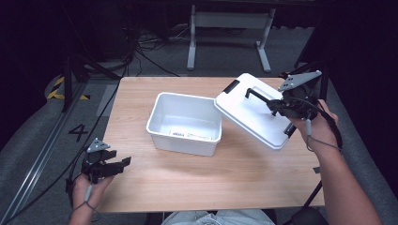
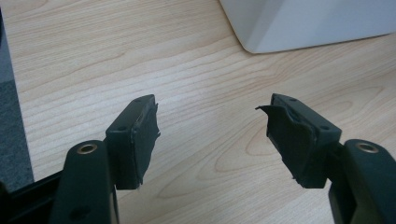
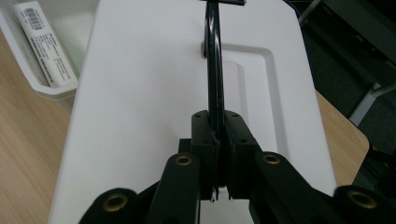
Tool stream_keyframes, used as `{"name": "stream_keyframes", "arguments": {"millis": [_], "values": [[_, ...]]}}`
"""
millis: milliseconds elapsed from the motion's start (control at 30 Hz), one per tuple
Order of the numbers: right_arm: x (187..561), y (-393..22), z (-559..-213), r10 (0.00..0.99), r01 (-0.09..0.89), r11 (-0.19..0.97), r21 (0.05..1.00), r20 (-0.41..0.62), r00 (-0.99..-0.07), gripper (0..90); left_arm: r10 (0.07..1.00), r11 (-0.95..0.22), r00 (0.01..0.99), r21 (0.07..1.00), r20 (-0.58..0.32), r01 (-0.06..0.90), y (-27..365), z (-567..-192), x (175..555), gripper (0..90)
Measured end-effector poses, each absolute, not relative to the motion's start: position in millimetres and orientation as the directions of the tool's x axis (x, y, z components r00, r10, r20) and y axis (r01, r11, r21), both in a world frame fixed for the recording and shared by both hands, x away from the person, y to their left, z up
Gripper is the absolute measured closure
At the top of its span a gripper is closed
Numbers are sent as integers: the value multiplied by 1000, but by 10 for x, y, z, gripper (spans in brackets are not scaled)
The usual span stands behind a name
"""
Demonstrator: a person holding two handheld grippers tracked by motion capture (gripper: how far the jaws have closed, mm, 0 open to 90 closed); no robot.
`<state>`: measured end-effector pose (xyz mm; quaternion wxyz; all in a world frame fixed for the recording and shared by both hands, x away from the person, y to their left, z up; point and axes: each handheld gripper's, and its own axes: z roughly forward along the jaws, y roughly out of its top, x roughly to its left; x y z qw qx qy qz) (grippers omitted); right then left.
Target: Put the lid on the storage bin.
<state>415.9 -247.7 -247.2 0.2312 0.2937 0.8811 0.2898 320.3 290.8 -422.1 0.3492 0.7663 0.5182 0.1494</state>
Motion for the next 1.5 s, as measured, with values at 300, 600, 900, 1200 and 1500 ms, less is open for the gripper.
{"name": "stream_keyframes", "arguments": {"millis": [300, 600, 900, 1200, 1500], "values": [[4198, -2154, -2357, 589, 330, 688, 647, -231, -774, 846, 897, -226, 422, 686, -129, 691, 2924, -4212, 3201, 342], [4225, -1850, -2310, 534, 276, 718, 639, -253, -806, 846, 897, -221, 421, 689, -135, 691, 2915, -4205, 3190, 342], [4295, -1547, -2336, 483, 232, 737, 635, -254, -838, 845, 906, -211, 403, 691, -126, 692, 2967, -4202, 3064, 342], [4373, -1187, -2390, 410, 175, 754, 633, -245, -879, 845, 914, -199, 386, 693, -124, 693, 3029, -4200, 2992, 342], [4443, -904, -2523, 339, 125, 768, 628, -232, -912, 845, 909, -201, 394, 692, -131, 693, 3019, -4201, 3033, 342]]}}
